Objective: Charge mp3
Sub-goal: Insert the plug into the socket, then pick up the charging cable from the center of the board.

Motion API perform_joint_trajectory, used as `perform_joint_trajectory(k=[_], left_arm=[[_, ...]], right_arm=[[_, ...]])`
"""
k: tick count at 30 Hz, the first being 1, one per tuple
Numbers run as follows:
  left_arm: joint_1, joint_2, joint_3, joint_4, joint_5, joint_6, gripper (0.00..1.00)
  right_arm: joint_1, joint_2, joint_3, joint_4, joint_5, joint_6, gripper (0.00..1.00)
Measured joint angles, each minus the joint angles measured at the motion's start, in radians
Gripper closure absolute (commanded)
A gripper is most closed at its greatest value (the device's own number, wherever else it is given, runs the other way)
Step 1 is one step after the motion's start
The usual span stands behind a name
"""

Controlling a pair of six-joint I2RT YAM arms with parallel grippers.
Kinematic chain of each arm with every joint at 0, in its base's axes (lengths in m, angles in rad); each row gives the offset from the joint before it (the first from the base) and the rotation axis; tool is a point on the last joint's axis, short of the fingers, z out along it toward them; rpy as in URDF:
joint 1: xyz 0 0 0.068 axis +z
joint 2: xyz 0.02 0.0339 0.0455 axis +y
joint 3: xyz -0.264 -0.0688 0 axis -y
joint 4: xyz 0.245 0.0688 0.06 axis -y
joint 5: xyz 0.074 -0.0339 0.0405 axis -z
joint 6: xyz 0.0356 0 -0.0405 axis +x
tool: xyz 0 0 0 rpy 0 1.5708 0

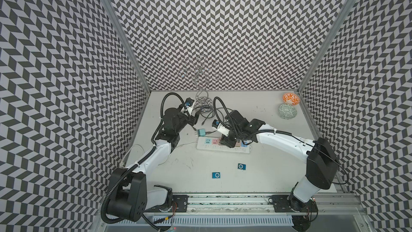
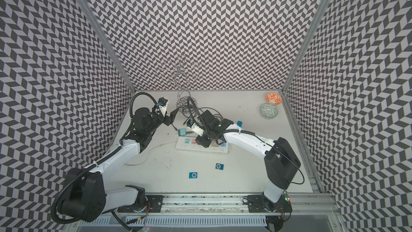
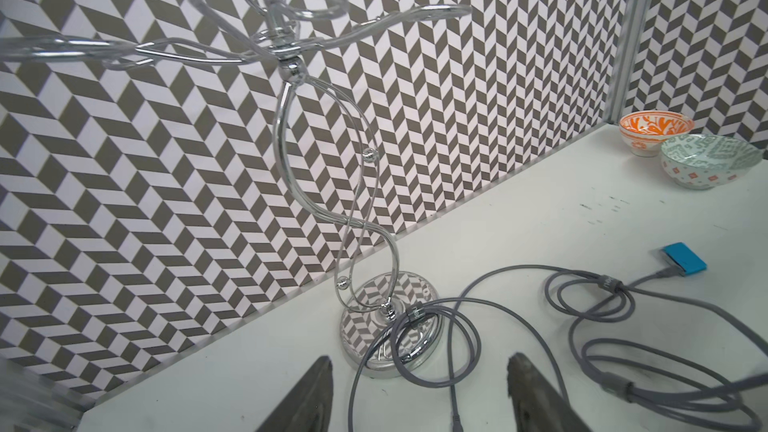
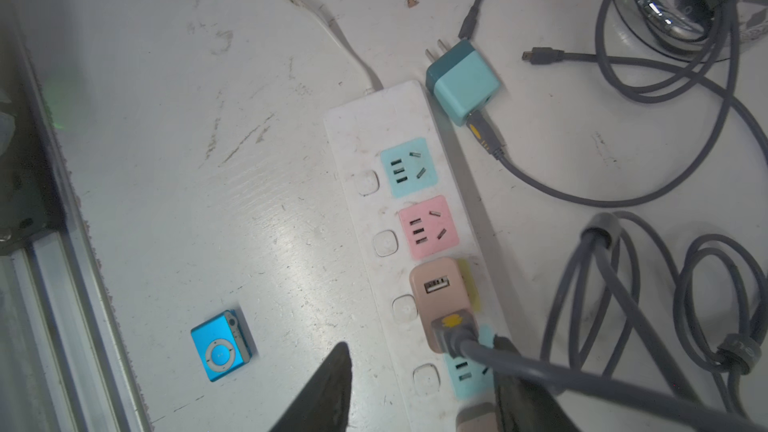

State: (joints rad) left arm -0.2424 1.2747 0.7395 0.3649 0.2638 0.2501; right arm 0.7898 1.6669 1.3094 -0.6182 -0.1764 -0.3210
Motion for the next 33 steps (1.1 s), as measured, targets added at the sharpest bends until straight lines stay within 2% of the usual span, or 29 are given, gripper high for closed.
perform_joint_trajectory(k=[14,20,24,28,33], left_arm=[[-0.1,0.097,0.073,-0.068,0.051,-0.001,0.35],[-0.166,0.184,0.144,-0.105,0.078,0.006,0.35],[-0.201,0.295,0.255,-0.158,0.089,-0.006,0.37],[-0.216,0.389,0.335,-0.199,0.077,-0.039,0.38],[-0.216,0.418,0.341,-0.246,0.045,-0.06,0.38]], right_arm=[[-0.07,-0.081,-0.065,0.028,-0.045,0.032,0.47],[-0.22,-0.234,-0.089,0.132,-0.066,0.124,0.47],[-0.355,-0.274,-0.124,0.237,-0.066,0.237,0.44],[-0.466,-0.199,-0.15,0.318,-0.049,0.353,0.44],[-0.478,0.062,-0.043,0.328,-0.06,0.388,0.5]])
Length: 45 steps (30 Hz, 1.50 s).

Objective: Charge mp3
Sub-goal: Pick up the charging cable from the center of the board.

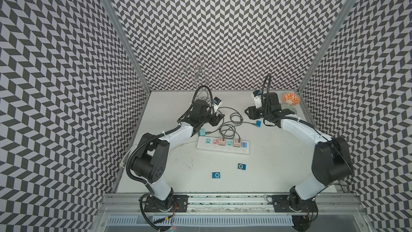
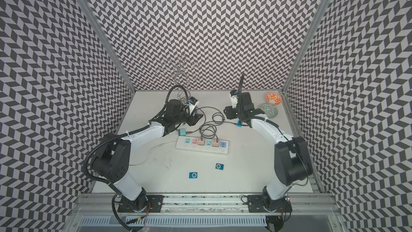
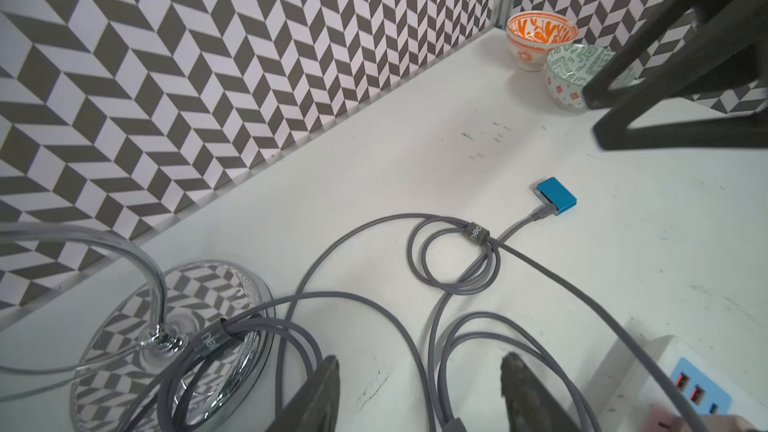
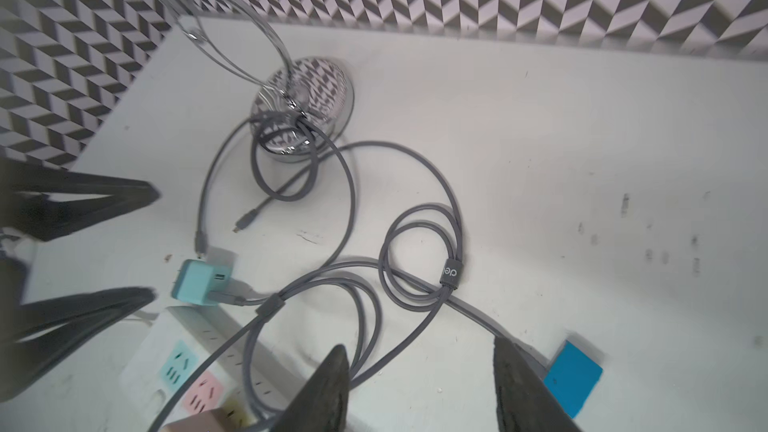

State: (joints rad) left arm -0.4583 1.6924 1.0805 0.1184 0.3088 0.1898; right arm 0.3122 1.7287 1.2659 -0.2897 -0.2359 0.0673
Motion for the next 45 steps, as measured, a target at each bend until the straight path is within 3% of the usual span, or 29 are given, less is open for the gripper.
perform_joint_trajectory(k=[4,7,14,24,33,45], left_arm=[[0.001,0.0,0.0,-0.019,-0.009,0.003,0.38],[0.002,0.0,0.0,-0.056,-0.006,0.007,0.38],[0.019,0.0,-0.031,-0.128,0.027,-0.045,0.36],[0.099,0.087,0.013,-0.223,0.193,-0.281,0.34],[0.091,0.193,0.051,-0.228,0.31,-0.446,0.35],[0.056,0.283,0.092,-0.25,0.382,-0.522,0.38]], right_arm=[[0.008,0.167,0.084,-0.011,-0.034,0.004,0.5],[0.017,0.197,0.09,-0.029,-0.055,0.004,0.49],[0.045,0.198,0.104,-0.031,-0.079,-0.003,0.48],[0.051,0.192,0.104,-0.047,-0.079,-0.019,0.45],[0.051,0.147,0.1,-0.047,-0.077,-0.024,0.44],[0.051,0.129,0.085,-0.047,-0.079,-0.026,0.44]])
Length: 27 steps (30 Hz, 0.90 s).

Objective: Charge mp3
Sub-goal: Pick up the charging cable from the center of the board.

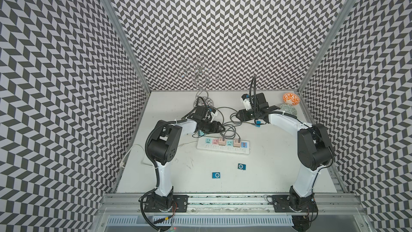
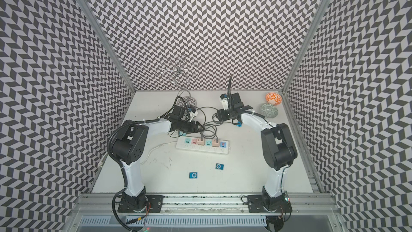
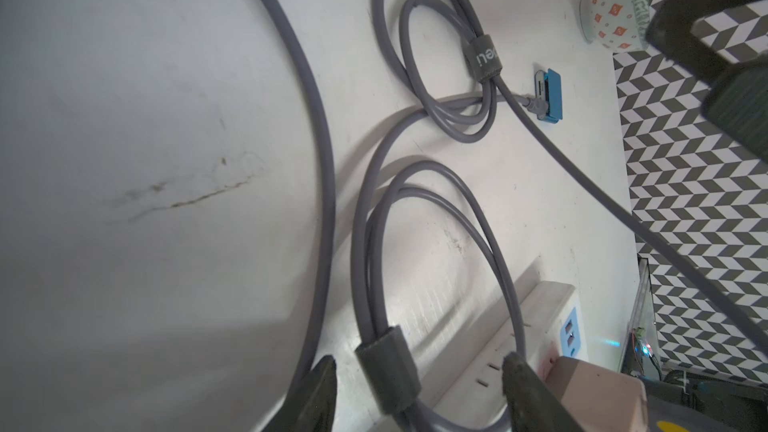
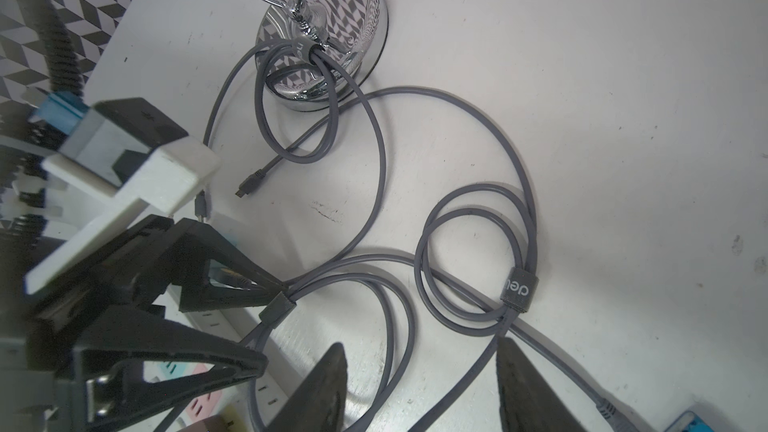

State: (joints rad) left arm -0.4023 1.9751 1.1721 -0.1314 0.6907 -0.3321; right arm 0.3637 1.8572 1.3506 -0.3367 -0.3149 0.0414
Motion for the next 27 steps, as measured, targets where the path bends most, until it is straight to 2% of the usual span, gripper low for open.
perform_joint_trajectory(k=[9,14,17,20,23,27], left_arm=[[-0.008,0.024,0.018,-0.004,0.053,-0.007,0.51],[-0.007,0.047,0.022,-0.003,0.074,0.006,0.77],[-0.008,0.051,0.025,-0.005,0.082,0.011,0.89],[-0.008,0.05,0.033,0.0,0.086,0.026,0.96],[-0.008,0.031,0.032,0.004,0.081,0.035,1.0],[-0.008,-0.038,0.03,0.014,0.07,0.072,1.0]], right_arm=[[0.0,0.0,-0.002,0.001,-0.015,0.0,0.43],[0.0,0.0,-0.01,0.001,-0.016,0.0,0.44],[0.0,0.0,-0.014,0.001,-0.014,0.0,0.44],[0.0,-0.005,-0.023,0.004,-0.006,0.0,0.44],[-0.003,-0.034,-0.045,0.011,0.013,0.002,0.44],[-0.02,-0.103,-0.075,0.032,0.025,0.005,0.43]])
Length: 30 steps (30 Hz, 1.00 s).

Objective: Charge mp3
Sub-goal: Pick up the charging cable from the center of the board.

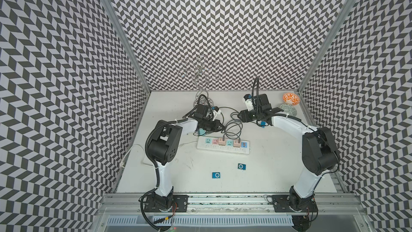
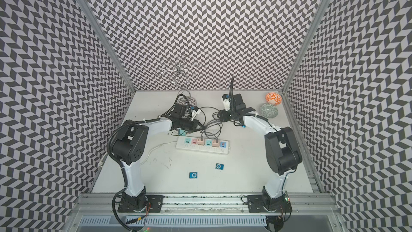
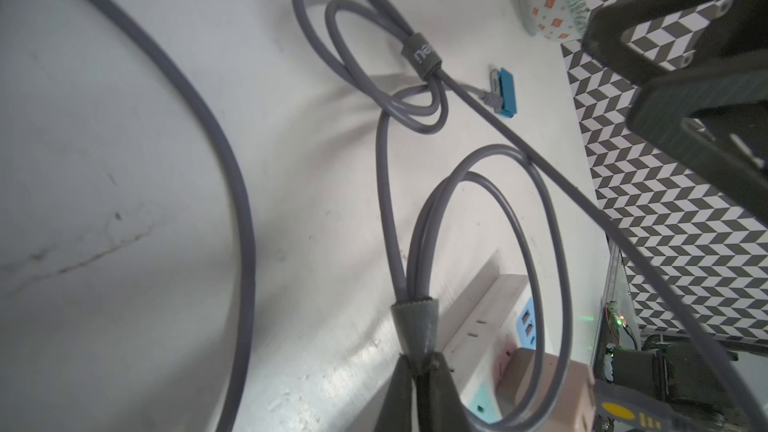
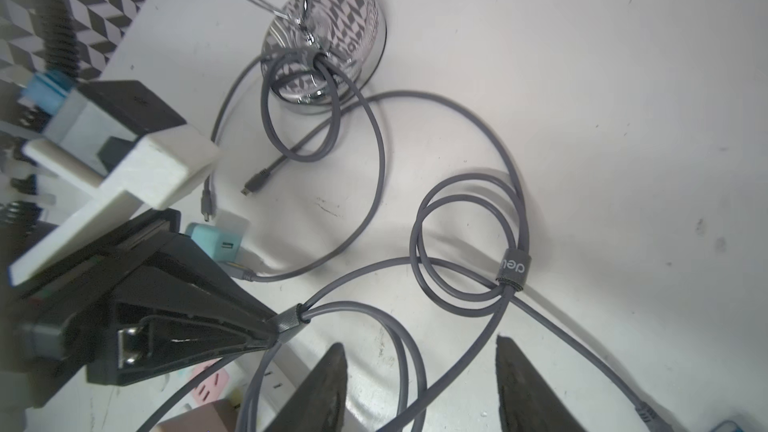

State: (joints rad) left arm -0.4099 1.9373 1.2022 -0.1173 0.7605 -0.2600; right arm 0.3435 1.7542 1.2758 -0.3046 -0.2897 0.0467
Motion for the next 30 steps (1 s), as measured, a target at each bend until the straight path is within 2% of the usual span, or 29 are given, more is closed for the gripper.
perform_joint_trajectory(k=[5,19,30], left_arm=[[0.0,-0.076,0.001,0.005,-0.026,0.068,1.0],[-0.062,-0.079,0.006,0.003,-0.107,0.179,1.0],[-0.069,-0.079,0.122,0.025,-0.23,0.241,1.0]], right_arm=[[-0.022,-0.062,0.0,0.024,0.023,-0.001,0.43],[-0.026,-0.133,-0.083,0.051,0.097,0.01,0.42],[-0.026,-0.153,-0.109,0.084,0.133,0.022,0.42]])
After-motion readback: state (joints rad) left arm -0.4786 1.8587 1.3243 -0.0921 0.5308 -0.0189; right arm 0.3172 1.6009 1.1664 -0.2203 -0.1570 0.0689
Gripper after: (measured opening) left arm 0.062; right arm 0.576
